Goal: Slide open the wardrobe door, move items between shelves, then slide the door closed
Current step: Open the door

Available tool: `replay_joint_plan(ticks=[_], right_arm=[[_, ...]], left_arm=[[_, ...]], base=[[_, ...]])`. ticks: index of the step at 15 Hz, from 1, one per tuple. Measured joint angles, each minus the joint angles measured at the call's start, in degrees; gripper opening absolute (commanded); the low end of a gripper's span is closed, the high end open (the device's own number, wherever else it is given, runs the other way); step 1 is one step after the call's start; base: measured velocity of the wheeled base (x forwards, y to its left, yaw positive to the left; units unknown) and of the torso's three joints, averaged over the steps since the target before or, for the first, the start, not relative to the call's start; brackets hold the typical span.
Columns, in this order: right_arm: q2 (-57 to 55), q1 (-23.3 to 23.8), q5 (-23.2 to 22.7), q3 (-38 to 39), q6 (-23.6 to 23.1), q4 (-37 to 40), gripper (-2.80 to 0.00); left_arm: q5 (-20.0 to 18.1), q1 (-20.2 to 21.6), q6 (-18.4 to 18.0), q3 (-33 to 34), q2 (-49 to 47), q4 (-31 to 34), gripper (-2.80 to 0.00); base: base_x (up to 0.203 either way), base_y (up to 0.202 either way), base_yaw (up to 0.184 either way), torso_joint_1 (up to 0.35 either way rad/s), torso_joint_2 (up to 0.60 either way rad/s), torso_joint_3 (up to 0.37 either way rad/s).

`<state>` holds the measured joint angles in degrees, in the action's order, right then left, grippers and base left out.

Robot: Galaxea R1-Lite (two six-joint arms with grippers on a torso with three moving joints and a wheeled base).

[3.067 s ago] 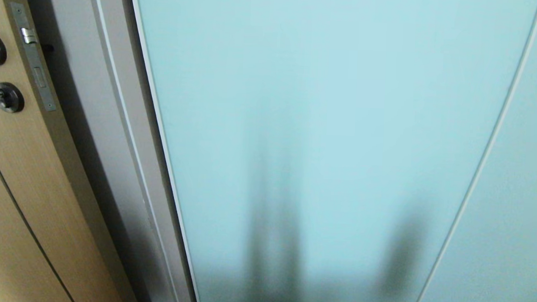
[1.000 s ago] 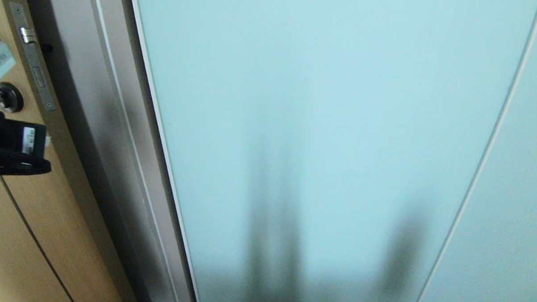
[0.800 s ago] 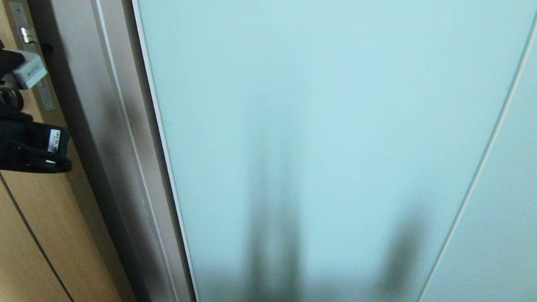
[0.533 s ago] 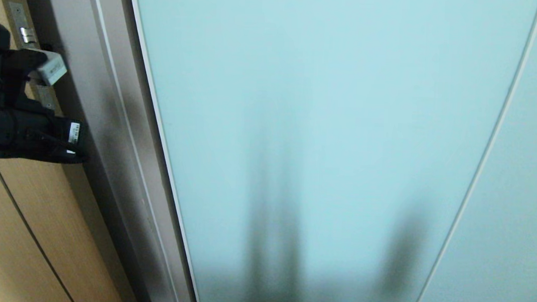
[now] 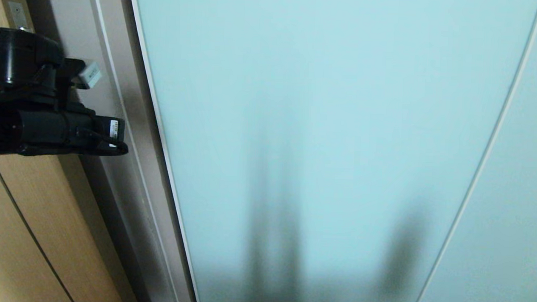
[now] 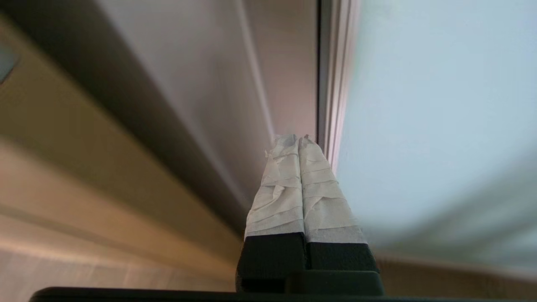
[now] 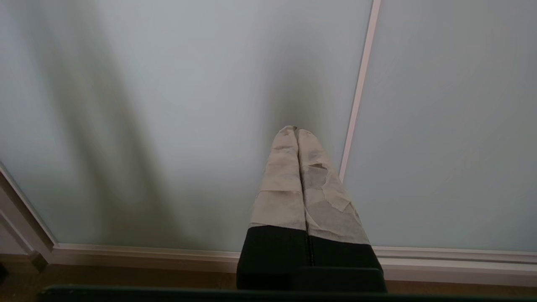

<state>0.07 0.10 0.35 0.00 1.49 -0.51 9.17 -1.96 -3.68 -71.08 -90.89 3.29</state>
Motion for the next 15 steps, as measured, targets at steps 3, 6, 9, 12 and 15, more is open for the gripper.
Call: replay_joint_plan(ticks=[3,6,9,12,15], right_arm=[[0.0,0.0,0.0,0.0,0.0,0.0,-2.8],[0.0,0.0,0.0,0.0,0.0,0.0,-2.8],[0.0,0.0,0.0,0.0,0.0,0.0,-2.8],[0.0,0.0,0.0,0.0,0.0,0.0,-2.8],[0.0,0.0,0.0,0.0,0.0,0.0,-2.8]], left_arm=[[0.6,-0.2,-0.1,-0.6,-2.3,-2.5,-2.8],[0.6,-0.1,-0.2,-0.8,-3.9,-2.8,-2.8],[0.6,-0.1,-0.1,-1.9,-5.6,-3.1,-2.8],[0.3,-0.1,0.0,-3.3,-7.4,-3.3,-2.8],[0.7,-0.1,0.1,-3.5,-9.8,-8.8,-2.8]], base=[[0.0,0.0,0.0,0.0,0.0,0.0],[0.0,0.0,0.0,0.0,0.0,0.0],[0.0,0.0,0.0,0.0,0.0,0.0],[0.0,0.0,0.0,0.0,0.0,0.0],[0.0,0.0,0.0,0.0,0.0,0.0]])
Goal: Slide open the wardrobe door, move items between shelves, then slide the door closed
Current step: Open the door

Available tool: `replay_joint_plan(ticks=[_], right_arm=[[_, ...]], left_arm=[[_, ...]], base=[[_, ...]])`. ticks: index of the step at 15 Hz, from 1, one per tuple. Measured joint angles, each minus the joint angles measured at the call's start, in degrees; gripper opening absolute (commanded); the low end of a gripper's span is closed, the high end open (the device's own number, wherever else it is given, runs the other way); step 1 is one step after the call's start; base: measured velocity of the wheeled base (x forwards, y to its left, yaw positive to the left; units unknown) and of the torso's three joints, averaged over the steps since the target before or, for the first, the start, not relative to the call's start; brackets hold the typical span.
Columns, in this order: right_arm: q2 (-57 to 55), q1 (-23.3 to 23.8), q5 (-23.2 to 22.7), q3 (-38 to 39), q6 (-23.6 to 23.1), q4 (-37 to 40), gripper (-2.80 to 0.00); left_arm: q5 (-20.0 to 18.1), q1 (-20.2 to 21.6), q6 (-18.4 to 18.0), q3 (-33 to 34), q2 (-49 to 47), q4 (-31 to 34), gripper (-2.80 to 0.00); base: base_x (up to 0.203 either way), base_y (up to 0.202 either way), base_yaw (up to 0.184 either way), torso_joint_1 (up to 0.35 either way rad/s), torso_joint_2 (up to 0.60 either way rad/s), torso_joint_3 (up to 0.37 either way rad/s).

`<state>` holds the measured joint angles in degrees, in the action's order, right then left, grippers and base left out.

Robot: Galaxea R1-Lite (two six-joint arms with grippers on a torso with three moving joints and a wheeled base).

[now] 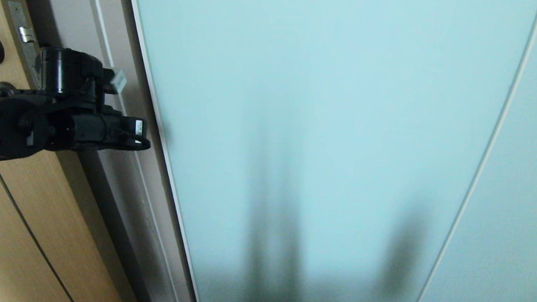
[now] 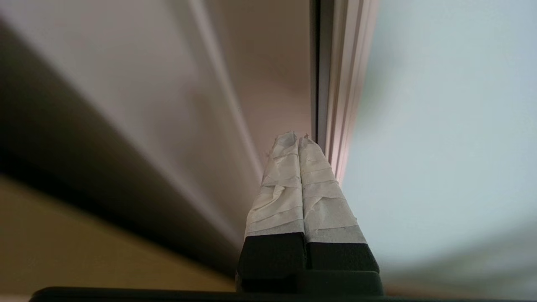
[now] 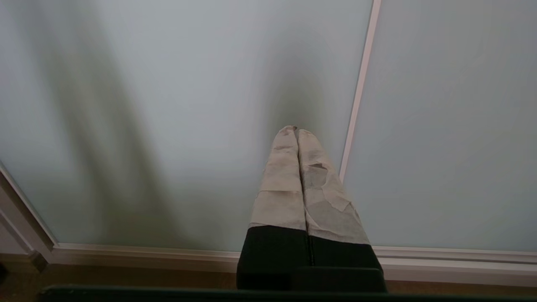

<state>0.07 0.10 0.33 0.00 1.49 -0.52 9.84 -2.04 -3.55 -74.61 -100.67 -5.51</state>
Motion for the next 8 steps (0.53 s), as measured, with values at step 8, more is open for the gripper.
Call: replay_joint_plan(ticks=[8], right_arm=[[0.0,0.0,0.0,0.0,0.0,0.0,-2.8]], left_arm=[[0.0,-0.1,0.1,-1.2,-4.9,-4.1,-2.8]], base=[[0.0,0.0,0.0,0.0,0.0,0.0]])
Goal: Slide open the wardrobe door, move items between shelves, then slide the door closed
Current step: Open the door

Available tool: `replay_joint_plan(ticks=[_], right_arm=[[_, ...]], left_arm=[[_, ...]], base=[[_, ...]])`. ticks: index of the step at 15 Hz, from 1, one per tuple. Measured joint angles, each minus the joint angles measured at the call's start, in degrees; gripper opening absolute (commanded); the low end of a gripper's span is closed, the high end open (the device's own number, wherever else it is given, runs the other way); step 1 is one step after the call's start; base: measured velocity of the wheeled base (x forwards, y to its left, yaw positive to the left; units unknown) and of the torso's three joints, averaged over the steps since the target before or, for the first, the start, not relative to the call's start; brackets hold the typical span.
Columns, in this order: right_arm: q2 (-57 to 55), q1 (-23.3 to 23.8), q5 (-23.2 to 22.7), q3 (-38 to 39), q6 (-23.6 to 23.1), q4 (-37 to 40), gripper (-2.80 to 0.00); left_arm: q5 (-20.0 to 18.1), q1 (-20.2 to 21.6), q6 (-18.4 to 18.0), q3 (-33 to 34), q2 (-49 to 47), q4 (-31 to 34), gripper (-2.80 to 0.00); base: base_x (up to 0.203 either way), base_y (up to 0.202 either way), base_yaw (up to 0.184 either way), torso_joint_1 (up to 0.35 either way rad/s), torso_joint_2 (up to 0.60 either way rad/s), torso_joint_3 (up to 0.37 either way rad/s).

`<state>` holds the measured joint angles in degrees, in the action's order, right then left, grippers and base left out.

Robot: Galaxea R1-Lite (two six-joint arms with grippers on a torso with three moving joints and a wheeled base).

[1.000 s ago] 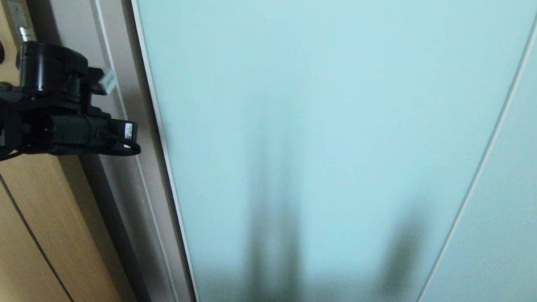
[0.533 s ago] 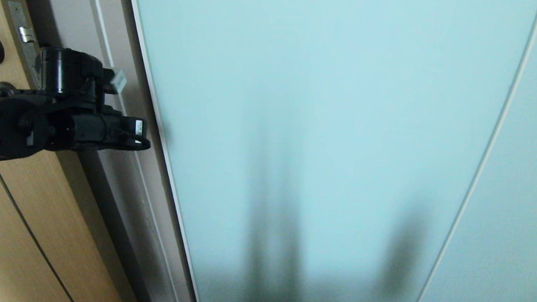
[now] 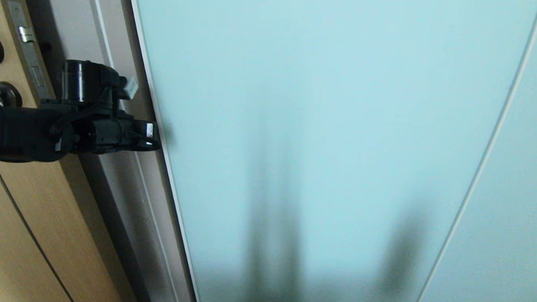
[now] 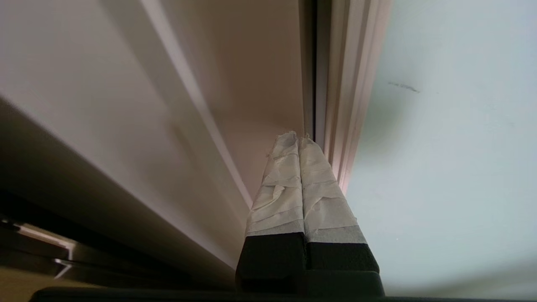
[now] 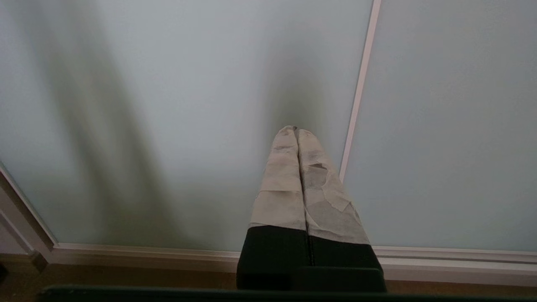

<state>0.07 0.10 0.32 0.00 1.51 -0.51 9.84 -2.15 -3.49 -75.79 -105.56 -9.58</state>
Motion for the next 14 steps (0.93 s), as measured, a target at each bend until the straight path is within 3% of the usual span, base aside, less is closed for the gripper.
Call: replay_joint_plan(ticks=[10,14], right_arm=[[0.0,0.0,0.0,0.0,0.0,0.0,-2.8],[0.0,0.0,0.0,0.0,0.0,0.0,-2.8]], left_arm=[[0.8,-2.4,0.3,-1.5,-4.0,-3.9,-2.8],[0.6,-2.8,0.4,0.8,-2.2,-3.7,-2.8]], base=[[0.0,0.0,0.0,0.0,0.0,0.0],[0.0,0.0,0.0,0.0,0.0,0.0]])
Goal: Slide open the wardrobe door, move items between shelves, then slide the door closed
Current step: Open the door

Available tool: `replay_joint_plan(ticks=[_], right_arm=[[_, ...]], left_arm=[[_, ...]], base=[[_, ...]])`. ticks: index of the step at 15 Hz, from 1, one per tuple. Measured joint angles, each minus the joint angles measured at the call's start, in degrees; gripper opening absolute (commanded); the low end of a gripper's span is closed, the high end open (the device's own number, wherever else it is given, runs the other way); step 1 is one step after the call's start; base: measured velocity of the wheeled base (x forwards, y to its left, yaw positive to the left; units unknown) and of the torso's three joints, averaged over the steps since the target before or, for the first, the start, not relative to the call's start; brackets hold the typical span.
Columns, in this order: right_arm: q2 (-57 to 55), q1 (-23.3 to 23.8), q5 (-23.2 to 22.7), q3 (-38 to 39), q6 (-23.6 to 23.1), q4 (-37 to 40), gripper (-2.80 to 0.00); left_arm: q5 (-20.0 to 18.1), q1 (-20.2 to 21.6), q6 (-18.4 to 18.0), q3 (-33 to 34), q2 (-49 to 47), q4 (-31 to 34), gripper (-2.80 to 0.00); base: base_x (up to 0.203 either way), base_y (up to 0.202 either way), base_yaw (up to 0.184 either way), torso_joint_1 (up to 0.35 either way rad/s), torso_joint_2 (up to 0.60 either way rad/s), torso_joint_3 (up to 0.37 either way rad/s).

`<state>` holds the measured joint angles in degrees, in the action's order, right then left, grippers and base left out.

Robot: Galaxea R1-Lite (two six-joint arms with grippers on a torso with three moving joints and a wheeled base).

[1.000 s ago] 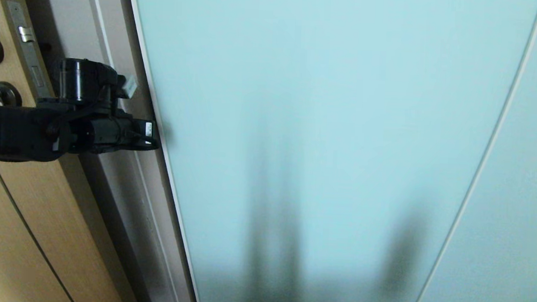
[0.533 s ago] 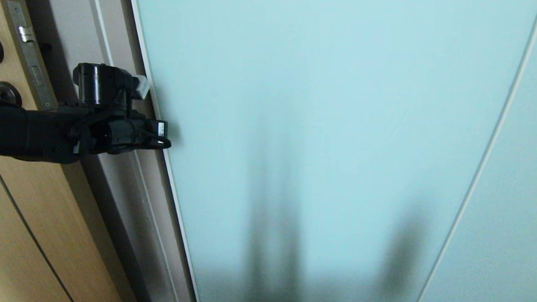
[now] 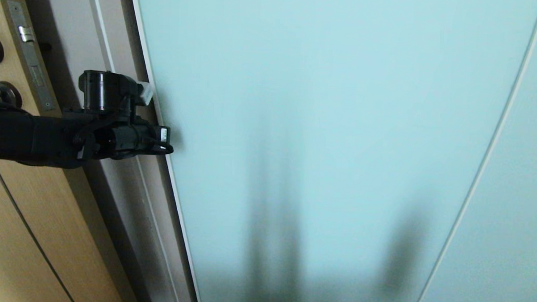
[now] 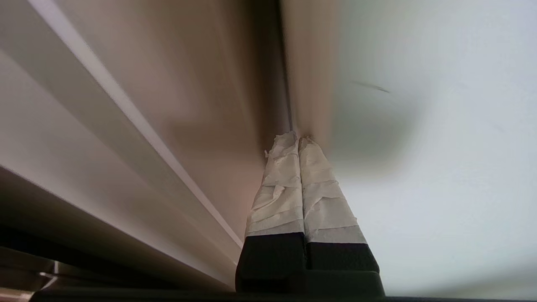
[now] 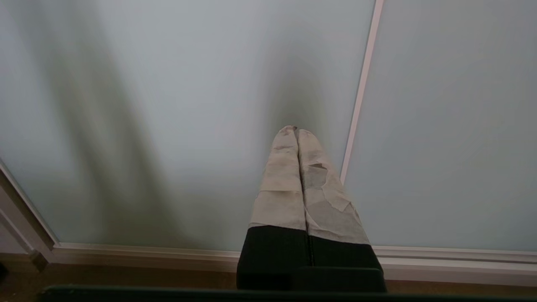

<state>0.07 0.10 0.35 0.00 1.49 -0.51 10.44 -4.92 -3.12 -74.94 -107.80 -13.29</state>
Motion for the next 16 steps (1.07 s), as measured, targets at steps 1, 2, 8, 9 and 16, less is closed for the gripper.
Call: replay_joint_plan(ticks=[1,2,8,9,16], right_arm=[[0.0,0.0,0.0,0.0,0.0,0.0,-2.8],[0.0,0.0,0.0,0.0,0.0,0.0,-2.8],[0.0,0.0,0.0,0.0,0.0,0.0,-2.8],[0.0,0.0,0.0,0.0,0.0,0.0,-2.8],[0.0,0.0,0.0,0.0,0.0,0.0,-2.8]], left_arm=[[0.0,-0.6,0.0,0.3,0.7,0.1,-2.8],[0.2,-1.3,0.0,0.3,1.1,0.3,-2.8],[3.7,-2.6,0.3,4.2,6.1,1.4,-2.8],[4.4,-2.5,0.2,4.4,7.2,2.5,-2.8],[6.5,-1.2,0.6,1.8,7.7,5.9,-2.8]], base=[[0.0,0.0,0.0,0.0,0.0,0.0],[0.0,0.0,0.0,0.0,0.0,0.0],[0.0,0.0,0.0,0.0,0.0,0.0],[0.0,0.0,0.0,0.0,0.0,0.0],[0.0,0.0,0.0,0.0,0.0,0.0]])
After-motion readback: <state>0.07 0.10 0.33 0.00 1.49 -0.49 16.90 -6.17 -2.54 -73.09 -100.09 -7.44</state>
